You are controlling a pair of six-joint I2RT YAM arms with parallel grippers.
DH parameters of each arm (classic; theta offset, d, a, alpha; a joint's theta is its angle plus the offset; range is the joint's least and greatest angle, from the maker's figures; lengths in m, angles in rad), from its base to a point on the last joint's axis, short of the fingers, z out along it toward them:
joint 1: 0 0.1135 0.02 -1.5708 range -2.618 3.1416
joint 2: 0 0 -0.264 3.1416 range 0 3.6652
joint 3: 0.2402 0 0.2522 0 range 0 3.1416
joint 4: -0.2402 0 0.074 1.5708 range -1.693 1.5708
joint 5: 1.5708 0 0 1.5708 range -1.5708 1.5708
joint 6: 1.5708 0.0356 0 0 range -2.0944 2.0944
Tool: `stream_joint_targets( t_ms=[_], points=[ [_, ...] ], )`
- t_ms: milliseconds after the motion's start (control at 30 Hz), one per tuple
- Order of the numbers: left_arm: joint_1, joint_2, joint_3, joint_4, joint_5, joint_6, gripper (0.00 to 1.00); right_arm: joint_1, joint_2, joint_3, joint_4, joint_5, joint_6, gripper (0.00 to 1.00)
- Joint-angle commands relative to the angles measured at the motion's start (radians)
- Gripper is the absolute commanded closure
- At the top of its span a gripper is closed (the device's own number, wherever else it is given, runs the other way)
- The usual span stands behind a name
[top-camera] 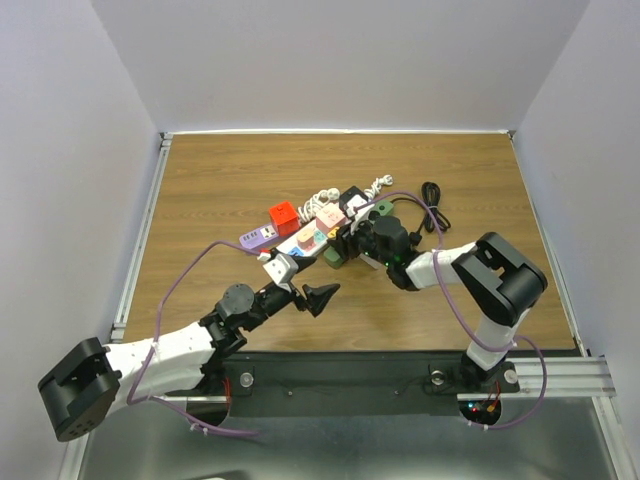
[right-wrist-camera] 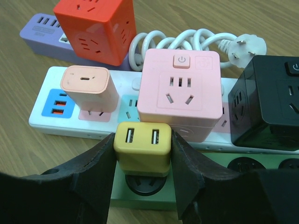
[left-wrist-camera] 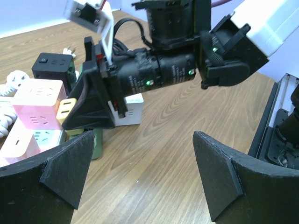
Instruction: Insert the plug
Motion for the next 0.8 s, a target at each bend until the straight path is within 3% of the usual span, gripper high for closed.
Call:
stream_joint_targets(
  t_ms=[0, 767],
  points=[
    [0.002, -0.022, -0.017, 0.065, 0.016, -0.005, 0.02, 0.032, 0.081, -0.046, -0.286, 0.088, 0.016, 0.99],
    [0.002, -0.04, -0.027, 0.078, 0.065, -0.009, 0.05, 0.117, 0.055, -0.102, -0.366, 0.198, 0.182, 1.0]
  ],
)
